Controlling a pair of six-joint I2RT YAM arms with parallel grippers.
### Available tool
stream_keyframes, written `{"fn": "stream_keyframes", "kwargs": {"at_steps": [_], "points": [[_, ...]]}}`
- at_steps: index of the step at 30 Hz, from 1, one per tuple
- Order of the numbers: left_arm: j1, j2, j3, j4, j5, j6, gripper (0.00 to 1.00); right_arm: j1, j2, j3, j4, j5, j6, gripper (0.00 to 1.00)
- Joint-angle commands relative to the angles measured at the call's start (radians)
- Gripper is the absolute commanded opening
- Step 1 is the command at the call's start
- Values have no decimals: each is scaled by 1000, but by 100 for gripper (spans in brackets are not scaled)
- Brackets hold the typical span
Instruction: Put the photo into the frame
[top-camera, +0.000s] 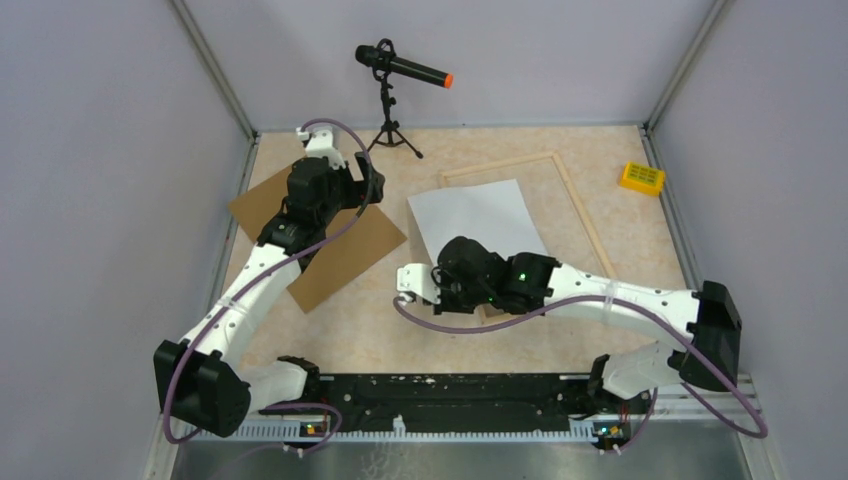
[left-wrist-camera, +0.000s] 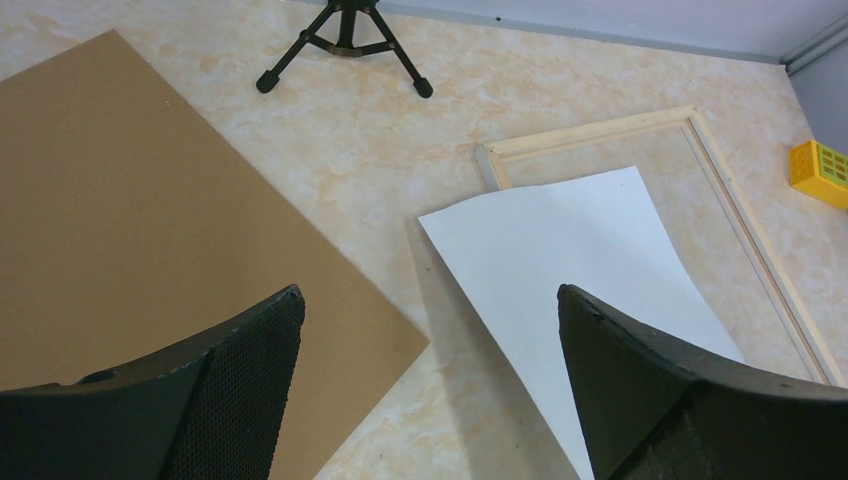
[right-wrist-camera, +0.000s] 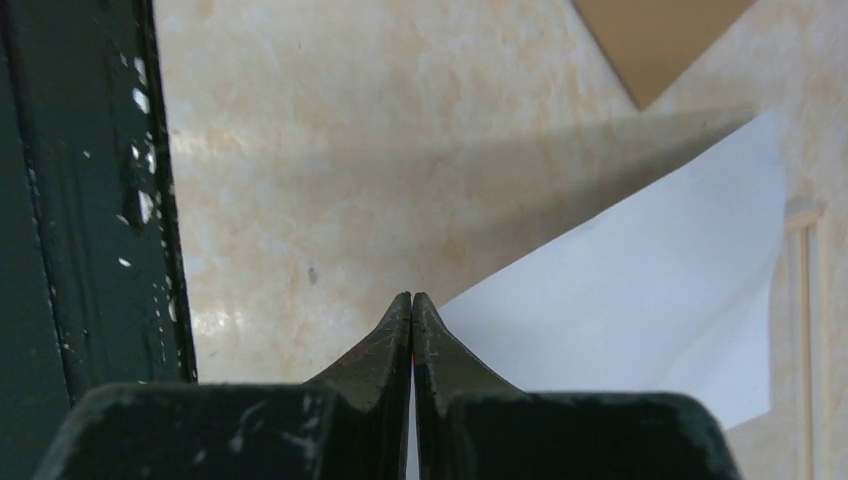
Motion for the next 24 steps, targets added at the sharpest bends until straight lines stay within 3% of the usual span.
{"fn": "stream_keyframes", "kwargs": {"at_steps": [1, 10, 15, 16, 18, 20, 22, 24], "points": [[4, 5, 24, 36, 26, -14, 99, -87, -126, -111, 83, 60, 84, 0], [2, 0, 20, 37, 31, -17, 99, -250, -194, -290, 197, 95, 113, 0], [2, 4, 18, 46, 46, -21, 99, -256, -144, -260, 215, 224, 211, 0], [2, 4, 16, 47, 47, -23, 99, -261, -134, -244, 226, 254, 268, 10], [2, 7, 15, 50, 46, -27, 99, -267, -112, -238, 272, 286, 418, 50], [3, 7, 16, 49, 48, -29, 99, -267, -65, -244, 309, 274, 569, 72], [2, 0, 16, 46, 38, -29, 99, -259, 2, -247, 339, 276, 717, 86], [2, -6, 19, 40, 16, -28, 99, -225, 72, -229, 334, 401, 782, 92]]}}
